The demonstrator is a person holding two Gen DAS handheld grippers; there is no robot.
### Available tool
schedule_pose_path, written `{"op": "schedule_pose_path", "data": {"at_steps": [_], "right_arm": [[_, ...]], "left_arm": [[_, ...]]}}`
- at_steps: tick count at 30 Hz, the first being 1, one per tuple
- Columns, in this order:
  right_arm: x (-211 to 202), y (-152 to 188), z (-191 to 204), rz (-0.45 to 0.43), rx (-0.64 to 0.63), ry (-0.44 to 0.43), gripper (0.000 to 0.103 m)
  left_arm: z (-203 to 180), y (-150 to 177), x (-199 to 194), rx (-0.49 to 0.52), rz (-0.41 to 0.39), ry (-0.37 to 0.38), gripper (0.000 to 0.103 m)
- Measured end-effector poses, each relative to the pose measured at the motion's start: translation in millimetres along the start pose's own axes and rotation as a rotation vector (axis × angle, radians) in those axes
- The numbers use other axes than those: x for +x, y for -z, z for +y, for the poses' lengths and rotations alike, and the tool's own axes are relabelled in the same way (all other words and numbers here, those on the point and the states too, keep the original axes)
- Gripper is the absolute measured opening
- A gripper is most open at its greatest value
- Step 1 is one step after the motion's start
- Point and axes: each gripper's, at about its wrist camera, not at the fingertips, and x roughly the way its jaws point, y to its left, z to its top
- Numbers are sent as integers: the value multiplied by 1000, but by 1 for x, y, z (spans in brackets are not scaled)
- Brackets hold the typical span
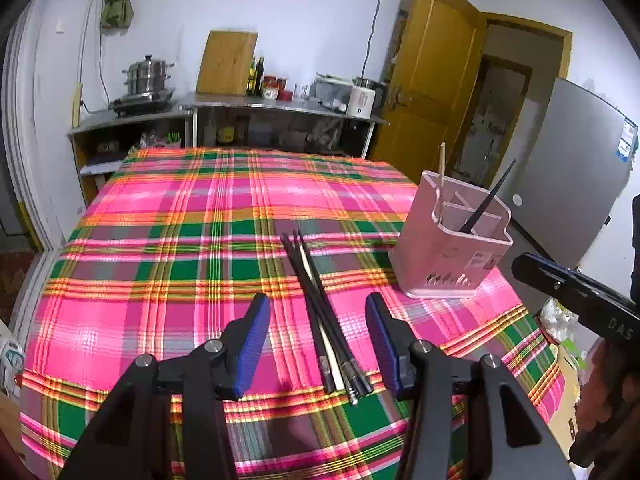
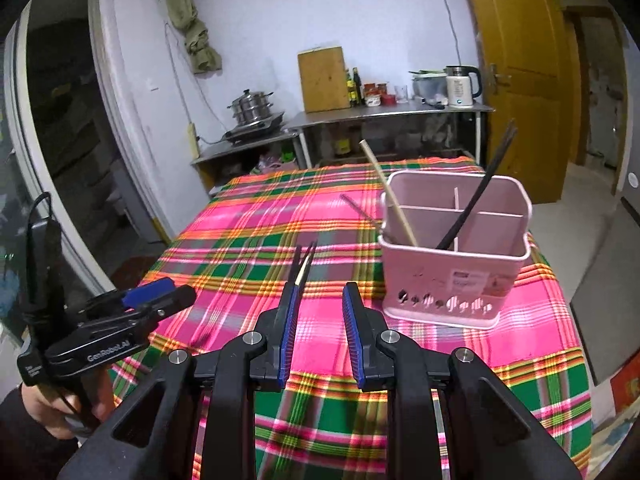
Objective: Organize utensils
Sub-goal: 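Move both open tools back toward the remaining chopsticks on the cloth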
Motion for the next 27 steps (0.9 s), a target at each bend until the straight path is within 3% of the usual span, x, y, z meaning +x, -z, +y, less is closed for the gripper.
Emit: {"op": "schedule_pose_path", "data": {"at_steps": [10,27], "right_arm": [[42,16,6,102,-13,-24,23],[146,25,30,273,-31,-83,8]], "left_arm": [[18,18,40,-70,126,-3,51],[55,24,61,-129,159,-2,51]]}}
